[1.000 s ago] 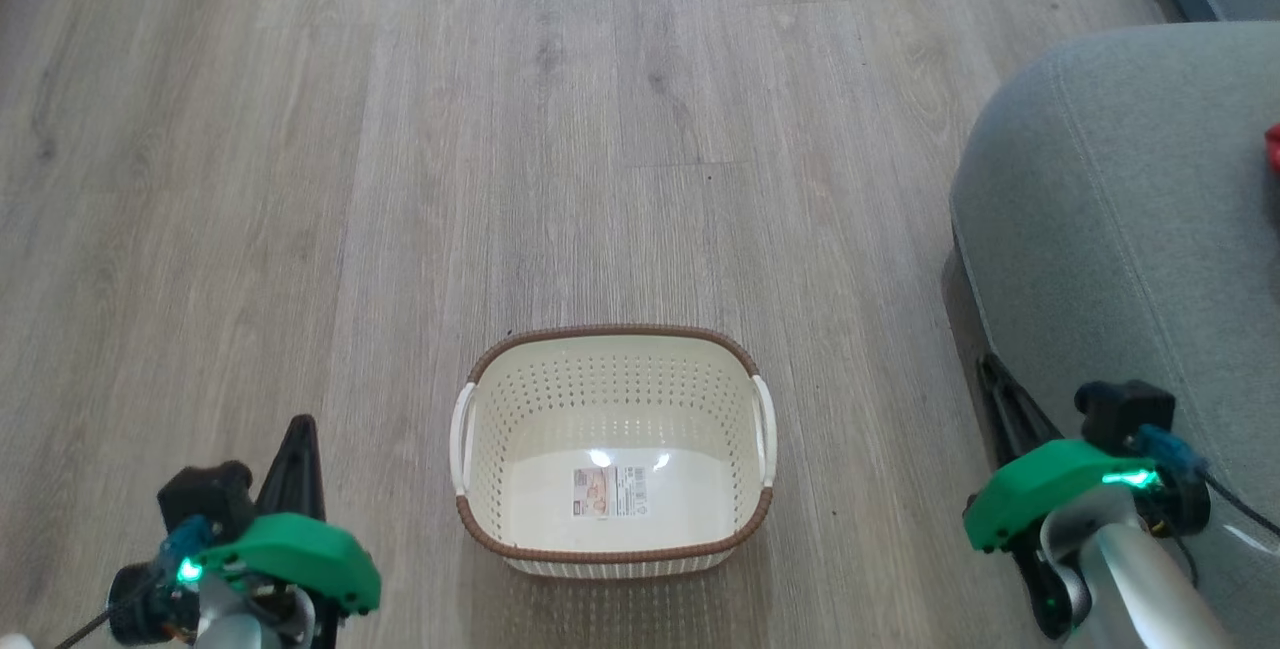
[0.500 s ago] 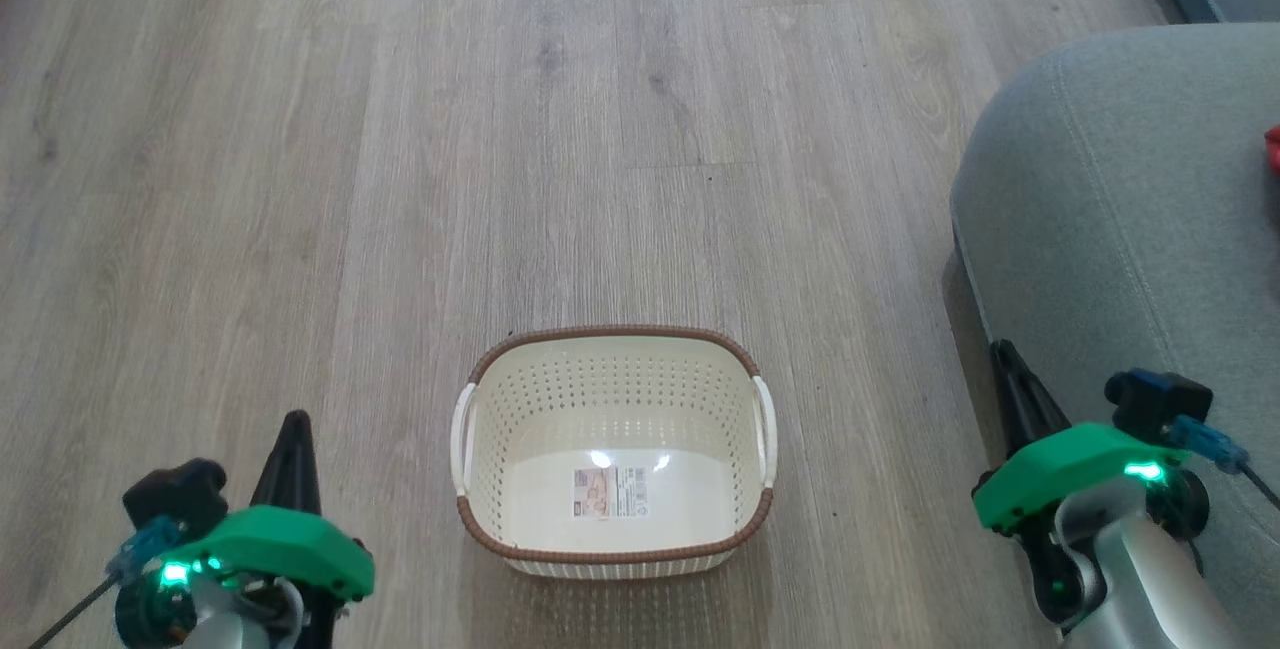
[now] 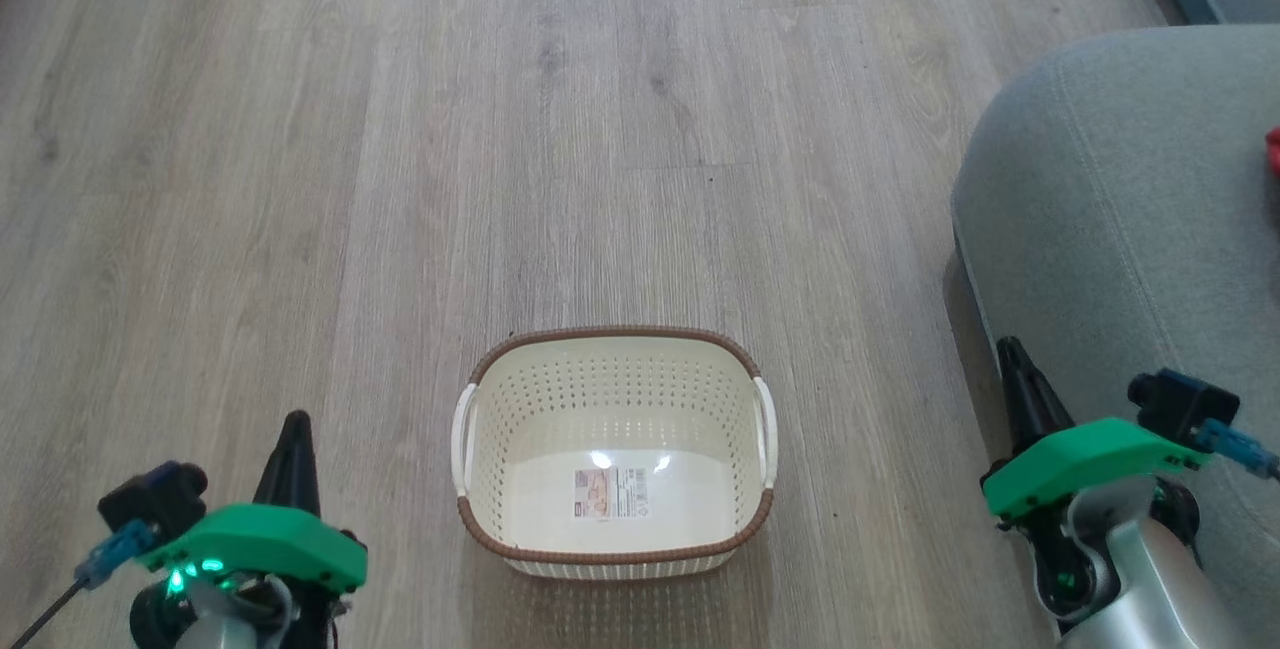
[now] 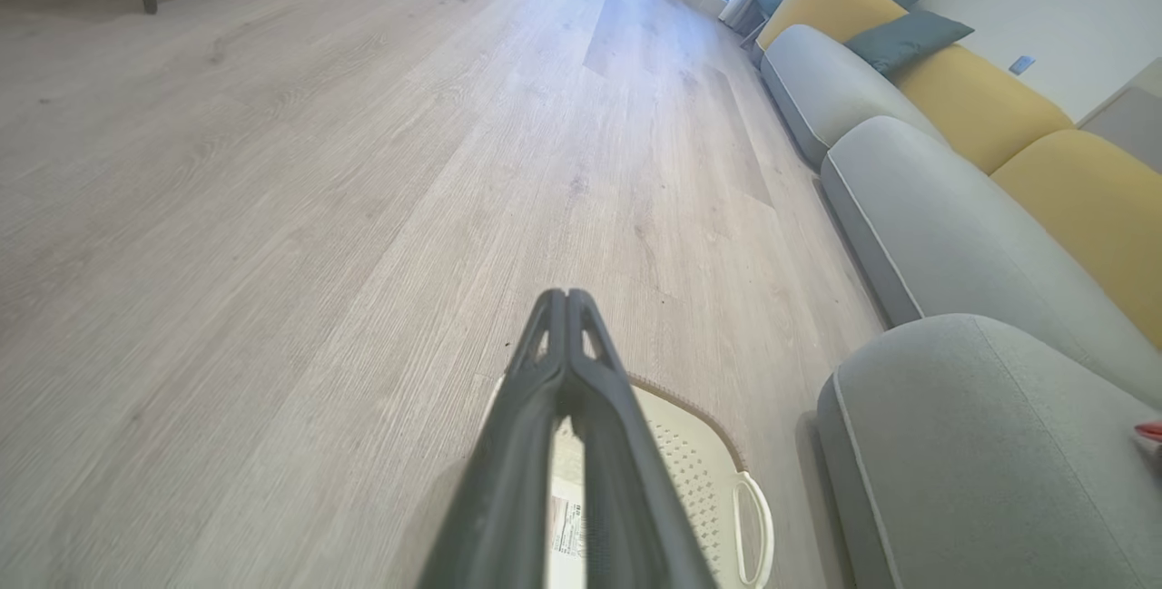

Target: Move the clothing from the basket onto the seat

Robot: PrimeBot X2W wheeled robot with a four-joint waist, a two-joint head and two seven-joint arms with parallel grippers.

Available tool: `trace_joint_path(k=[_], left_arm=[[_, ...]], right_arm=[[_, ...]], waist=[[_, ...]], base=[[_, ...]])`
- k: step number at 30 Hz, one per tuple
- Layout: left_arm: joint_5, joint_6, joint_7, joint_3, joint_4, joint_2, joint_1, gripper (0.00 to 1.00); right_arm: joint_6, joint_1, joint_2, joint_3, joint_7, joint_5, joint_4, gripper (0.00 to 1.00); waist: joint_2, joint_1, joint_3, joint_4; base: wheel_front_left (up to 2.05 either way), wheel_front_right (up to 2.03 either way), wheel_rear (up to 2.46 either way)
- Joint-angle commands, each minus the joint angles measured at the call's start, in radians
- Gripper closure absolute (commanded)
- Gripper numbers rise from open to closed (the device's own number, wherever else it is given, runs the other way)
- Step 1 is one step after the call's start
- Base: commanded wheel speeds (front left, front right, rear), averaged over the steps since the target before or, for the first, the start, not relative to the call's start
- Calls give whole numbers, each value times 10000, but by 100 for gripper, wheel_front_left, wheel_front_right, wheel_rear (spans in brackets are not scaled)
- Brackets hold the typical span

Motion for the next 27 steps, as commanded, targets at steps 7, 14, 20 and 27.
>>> trace_joint_path(k=[7, 14, 20, 27], left_arm=[[-904, -145, 192, 155, -460, 76, -359, 100], [-1736, -200, 393, 183, -526, 82, -356, 100], [-2448, -247, 566, 207, -582, 87, -353, 100], [-3279, -302, 767, 235, -648, 93, -350, 100]], right_arm=[[-1, -147, 0, -134, 204, 841, -579, 100], [-1, -48, 45, -240, 408, 1598, -771, 100], [-2, 37, 83, -331, 584, 2246, -936, 100], [-2, 136, 128, -438, 789, 3003, -1129, 100]], waist=[[-1, 0, -6, 5], [-1, 0, -13, 10], [-1, 0, -19, 15], [-1, 0, -25, 20]], base=[[0, 0, 0], [0, 0, 0], [0, 0, 0], [0, 0, 0]])
